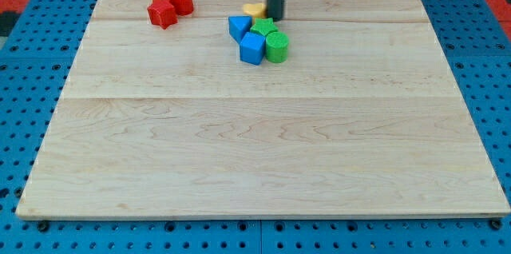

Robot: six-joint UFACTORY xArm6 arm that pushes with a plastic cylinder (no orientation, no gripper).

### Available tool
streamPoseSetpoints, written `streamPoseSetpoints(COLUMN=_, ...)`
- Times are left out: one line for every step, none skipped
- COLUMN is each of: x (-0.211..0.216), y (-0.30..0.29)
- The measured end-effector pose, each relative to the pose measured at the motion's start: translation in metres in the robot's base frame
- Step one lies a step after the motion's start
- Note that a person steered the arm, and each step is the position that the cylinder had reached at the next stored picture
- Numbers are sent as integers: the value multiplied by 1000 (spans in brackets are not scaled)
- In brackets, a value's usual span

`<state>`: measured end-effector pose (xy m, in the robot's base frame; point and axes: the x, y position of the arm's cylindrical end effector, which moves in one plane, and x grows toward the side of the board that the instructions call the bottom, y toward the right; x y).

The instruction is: Slide the triangle parallel to the green star

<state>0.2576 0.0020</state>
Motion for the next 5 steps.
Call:
streamPoseSetpoints(x=-9, y=-69)
streamPoseSetpoints(x=-13, y=-87)
streamPoseSetpoints(x=-15, y=-46)
streamPoseSetpoints(x=-1, y=-25)
streamPoseSetpoints(x=3, y=6)
